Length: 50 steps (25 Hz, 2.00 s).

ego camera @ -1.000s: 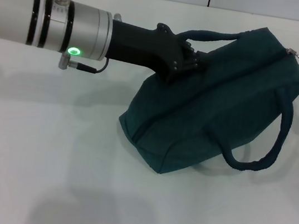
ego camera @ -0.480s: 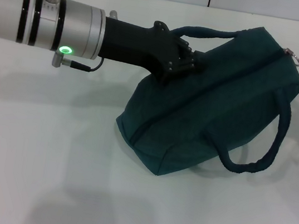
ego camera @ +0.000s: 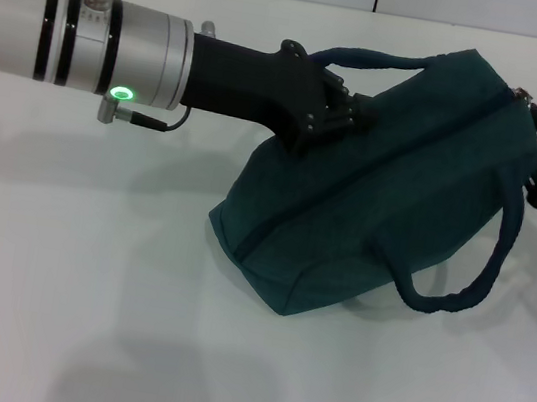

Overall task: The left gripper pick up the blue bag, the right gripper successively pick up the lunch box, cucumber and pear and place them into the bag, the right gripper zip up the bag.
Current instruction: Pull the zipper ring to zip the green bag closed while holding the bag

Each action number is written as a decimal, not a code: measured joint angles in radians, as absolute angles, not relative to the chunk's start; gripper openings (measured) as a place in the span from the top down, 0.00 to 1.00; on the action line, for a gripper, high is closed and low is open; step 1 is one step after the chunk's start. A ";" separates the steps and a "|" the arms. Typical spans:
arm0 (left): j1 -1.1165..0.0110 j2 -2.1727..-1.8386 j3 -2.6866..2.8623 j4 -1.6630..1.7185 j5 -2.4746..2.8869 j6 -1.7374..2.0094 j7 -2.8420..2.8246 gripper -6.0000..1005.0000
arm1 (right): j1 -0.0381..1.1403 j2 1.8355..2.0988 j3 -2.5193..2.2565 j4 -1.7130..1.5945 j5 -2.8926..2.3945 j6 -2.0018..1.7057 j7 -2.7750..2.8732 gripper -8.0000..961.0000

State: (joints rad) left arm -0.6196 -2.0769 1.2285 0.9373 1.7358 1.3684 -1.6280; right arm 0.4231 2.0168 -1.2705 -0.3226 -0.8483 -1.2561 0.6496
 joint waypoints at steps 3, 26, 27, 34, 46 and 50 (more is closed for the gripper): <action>-0.620 -2.078 1.229 0.937 1.736 1.368 -1.628 0.94 | 0.423 2.017 -1.278 -0.323 -0.848 -1.254 0.649 0.74; -0.622 -2.083 1.229 0.937 1.709 1.365 -1.628 0.94 | 0.403 2.017 -1.274 -0.362 -0.844 -1.264 0.610 0.75; -0.622 -2.083 1.229 0.937 1.709 1.365 -1.628 0.94 | 0.401 2.017 -1.273 -0.366 -0.843 -1.264 0.610 0.75; -0.621 -2.083 1.229 0.937 1.690 1.367 -1.628 0.94 | 0.401 2.017 -1.268 -0.374 -0.839 -1.297 0.609 0.80; -0.630 -2.083 1.230 0.937 1.680 1.368 -1.632 0.94 | 0.415 2.025 -1.290 -0.334 -0.741 -1.323 0.609 0.96; -0.632 -2.082 1.230 0.937 1.680 1.368 -1.634 0.94 | 0.412 2.021 -1.288 -0.306 -0.713 -1.310 0.610 0.96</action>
State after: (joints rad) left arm -0.6323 -2.0819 1.2301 0.9372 1.6798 1.3683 -1.6339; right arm 0.4116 2.0206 -1.2884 -0.3055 -0.7129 -1.3102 0.6099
